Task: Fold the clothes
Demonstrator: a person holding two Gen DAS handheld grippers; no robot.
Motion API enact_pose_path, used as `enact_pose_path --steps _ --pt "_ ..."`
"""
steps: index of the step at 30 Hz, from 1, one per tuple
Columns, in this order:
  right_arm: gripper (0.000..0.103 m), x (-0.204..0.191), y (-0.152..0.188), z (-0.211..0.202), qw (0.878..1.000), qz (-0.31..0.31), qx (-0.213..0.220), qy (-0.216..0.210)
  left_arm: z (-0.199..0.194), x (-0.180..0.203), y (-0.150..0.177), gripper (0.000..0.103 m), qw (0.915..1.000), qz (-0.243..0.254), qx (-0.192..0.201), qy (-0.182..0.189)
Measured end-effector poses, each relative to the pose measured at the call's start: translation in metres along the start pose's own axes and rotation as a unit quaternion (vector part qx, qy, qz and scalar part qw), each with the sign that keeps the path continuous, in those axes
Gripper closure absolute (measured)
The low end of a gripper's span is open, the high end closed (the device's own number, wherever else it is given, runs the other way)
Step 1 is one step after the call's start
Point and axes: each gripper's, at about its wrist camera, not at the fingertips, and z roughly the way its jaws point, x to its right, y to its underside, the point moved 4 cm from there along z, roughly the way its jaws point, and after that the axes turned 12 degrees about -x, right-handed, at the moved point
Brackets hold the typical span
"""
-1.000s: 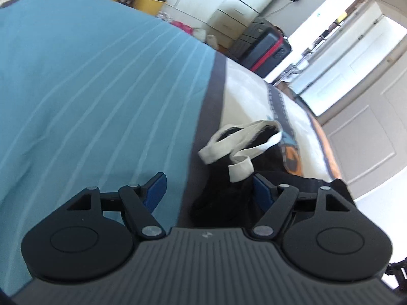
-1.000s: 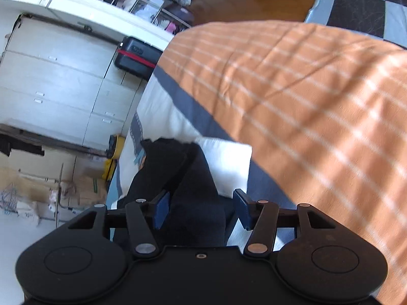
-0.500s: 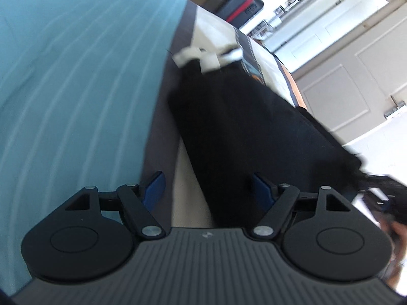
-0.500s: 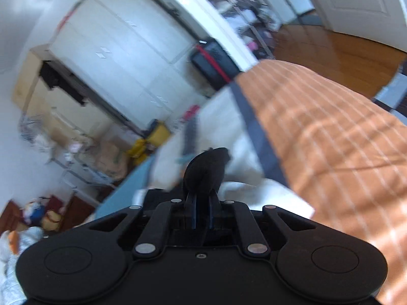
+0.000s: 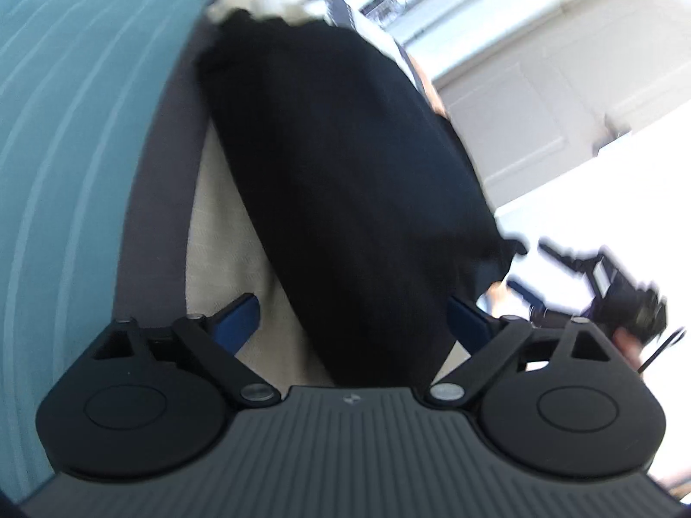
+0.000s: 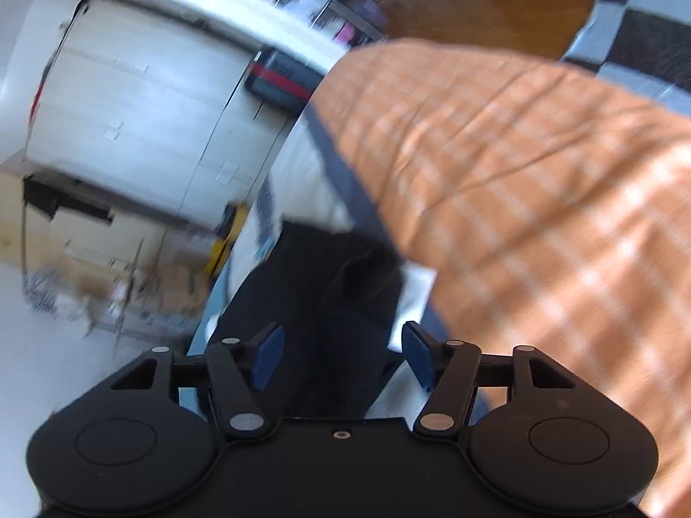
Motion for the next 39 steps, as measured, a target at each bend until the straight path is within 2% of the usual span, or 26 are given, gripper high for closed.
enact_pose_path --steps 1,2,4,5,7,8,10,11,12,13,14,15,17,18,20,21,22,24,27,28,30,32,35,37,38,39 --pt "0.033 -0.003 0.003 0.01 1.0 -0.013 -0.023 0.01 0.0 0.004 0.001 0.074 0.9998 0.014 -0.001 -0.013" --pt "0.033 -0.007 0.005 0.021 0.998 -0.025 -0.046 0.021 -0.001 0.009 0.002 0.08 0.9992 0.028 -0.002 -0.027" --pt "0.033 -0.003 0.007 0.043 0.992 -0.028 -0.104 0.064 -0.002 0.017 0.004 0.085 0.9971 0.055 -0.003 -0.053" --pt "0.034 0.001 0.007 0.049 0.99 -0.021 -0.117 0.071 -0.002 0.019 0.005 0.086 0.9962 0.062 -0.004 -0.06" --pt "0.037 0.007 0.006 0.044 0.994 -0.003 -0.099 0.054 0.0 0.016 0.008 0.087 0.9971 0.048 -0.015 -0.057" --pt "0.039 0.01 0.007 0.039 0.994 0.004 -0.086 0.06 0.0 0.013 0.01 0.087 0.9983 0.034 -0.022 -0.041" --pt "0.051 0.013 0.007 0.03 0.995 0.01 -0.06 0.077 0.001 0.006 0.01 0.087 0.9993 0.015 -0.033 -0.011" --pt "0.053 0.014 0.007 0.027 0.995 0.009 -0.046 0.087 0.0 0.003 0.012 0.087 0.9993 0.008 -0.038 0.0" --pt "0.06 0.014 0.007 0.023 0.995 0.008 -0.033 0.097 0.0 0.0 0.012 0.087 0.9991 0.003 -0.042 0.008" --pt "0.079 0.014 0.006 0.019 0.994 0.008 -0.011 0.108 0.001 -0.004 0.01 0.087 0.9989 0.001 -0.045 0.011" --pt "0.085 0.013 0.005 0.013 0.992 0.007 0.011 0.123 0.001 -0.004 0.007 0.087 0.9989 0.005 -0.046 0.011" --pt "0.087 0.012 0.004 0.008 0.99 0.004 0.033 0.14 0.001 -0.004 0.005 0.086 0.9988 0.008 -0.047 0.01" --pt "0.084 0.01 0.002 0.002 0.987 -0.006 0.049 0.152 0.0 -0.003 0.0 0.084 0.9988 0.015 -0.045 0.012" --pt "0.082 0.012 0.002 0.006 0.991 -0.006 0.033 0.132 0.0 -0.002 -0.004 0.083 0.9988 0.016 -0.044 0.016" --pt "0.061 0.015 0.004 0.016 0.996 -0.006 0.001 0.093 0.0 -0.001 -0.009 0.073 0.9985 0.012 -0.045 0.027" --pt "0.042 0.017 0.005 0.02 0.997 -0.006 -0.015 0.073 0.001 -0.004 -0.017 0.072 0.9988 0.001 -0.041 0.027" --pt "0.037 0.019 0.005 0.025 0.998 -0.006 -0.031 0.053 0.003 -0.007 -0.024 0.072 0.9989 -0.011 -0.037 0.027" --pt "0.037 0.022 0.007 0.033 0.998 -0.006 -0.061 0.013 0.006 -0.012 -0.037 0.074 0.9986 -0.031 -0.03 0.031" --pt "0.036 0.025 0.008 0.036 0.998 -0.004 -0.062 -0.028 0.007 -0.01 -0.041 0.087 0.9978 -0.023 -0.022 0.059" --pt "0.036 0.025 0.008 0.035 0.997 -0.003 -0.065 -0.043 0.006 -0.008 -0.038 0.087 0.9975 -0.017 -0.017 0.066" --pt "0.036 0.023 0.007 0.043 0.997 -0.014 -0.069 -0.045 -0.001 -0.009 -0.032 0.087 0.9936 -0.025 -0.003 0.11" --pt "0.035 0.02 0.001 0.054 0.996 -0.023 -0.069 -0.043 -0.003 -0.017 -0.034 0.087 0.9844 -0.058 0.011 0.166" --pt "0.033 0.011 -0.012 0.069 0.998 -0.026 -0.053 -0.037 -0.004 -0.033 -0.045 0.087 0.9616 -0.118 0.031 0.246" --pt "0.032 0.005 -0.018 0.078 0.998 -0.031 -0.033 -0.033 -0.001 -0.032 -0.047 0.085 0.9659 -0.113 0.029 0.231" --pt "0.033 0.008 -0.021 0.075 0.998 -0.048 -0.022 -0.03 0.001 -0.029 -0.046 0.079 0.9703 -0.104 0.023 0.217" --pt "0.05 0.005 -0.023 0.078 0.997 -0.069 -0.015 -0.022 0.005 -0.025 -0.043 0.071 0.9742 -0.095 0.013 0.205"
